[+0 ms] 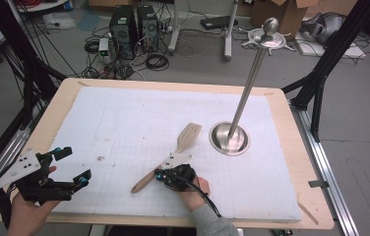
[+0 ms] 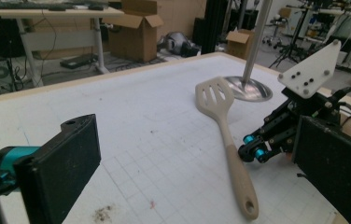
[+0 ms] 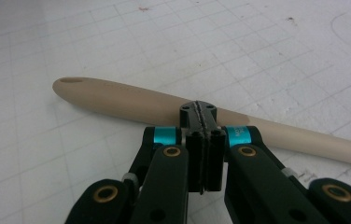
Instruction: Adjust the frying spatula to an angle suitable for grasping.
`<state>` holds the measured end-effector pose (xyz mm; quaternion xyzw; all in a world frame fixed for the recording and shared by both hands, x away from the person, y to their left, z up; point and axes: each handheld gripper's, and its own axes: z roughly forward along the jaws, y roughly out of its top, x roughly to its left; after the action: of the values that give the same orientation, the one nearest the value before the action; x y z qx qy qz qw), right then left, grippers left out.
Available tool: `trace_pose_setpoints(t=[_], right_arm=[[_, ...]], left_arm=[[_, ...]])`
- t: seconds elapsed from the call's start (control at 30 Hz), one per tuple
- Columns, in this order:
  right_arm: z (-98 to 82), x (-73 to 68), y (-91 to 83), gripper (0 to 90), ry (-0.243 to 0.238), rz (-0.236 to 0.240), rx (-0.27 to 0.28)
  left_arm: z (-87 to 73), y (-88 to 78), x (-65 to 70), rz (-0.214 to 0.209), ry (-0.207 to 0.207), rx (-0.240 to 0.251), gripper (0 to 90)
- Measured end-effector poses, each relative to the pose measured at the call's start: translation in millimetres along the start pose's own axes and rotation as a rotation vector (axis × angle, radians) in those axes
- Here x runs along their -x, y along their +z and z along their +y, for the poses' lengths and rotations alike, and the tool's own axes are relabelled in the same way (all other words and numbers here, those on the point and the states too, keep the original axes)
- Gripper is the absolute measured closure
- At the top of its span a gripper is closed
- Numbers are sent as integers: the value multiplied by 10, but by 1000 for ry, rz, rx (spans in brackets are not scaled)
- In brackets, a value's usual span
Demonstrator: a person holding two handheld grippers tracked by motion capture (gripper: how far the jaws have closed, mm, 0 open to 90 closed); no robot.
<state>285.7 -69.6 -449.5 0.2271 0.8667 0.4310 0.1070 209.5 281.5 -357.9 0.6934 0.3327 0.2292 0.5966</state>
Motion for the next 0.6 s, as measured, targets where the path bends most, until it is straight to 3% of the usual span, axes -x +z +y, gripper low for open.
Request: trace_pose_setpoints(t=[0.33, 0.6], right_arm=[[67, -11, 90, 900, 8, -31, 1], [101, -4, 101, 900, 13, -66, 24]], left_arm=[[87, -29, -12, -8, 22, 68, 17], [108, -10, -37, -14, 18, 75, 17]])
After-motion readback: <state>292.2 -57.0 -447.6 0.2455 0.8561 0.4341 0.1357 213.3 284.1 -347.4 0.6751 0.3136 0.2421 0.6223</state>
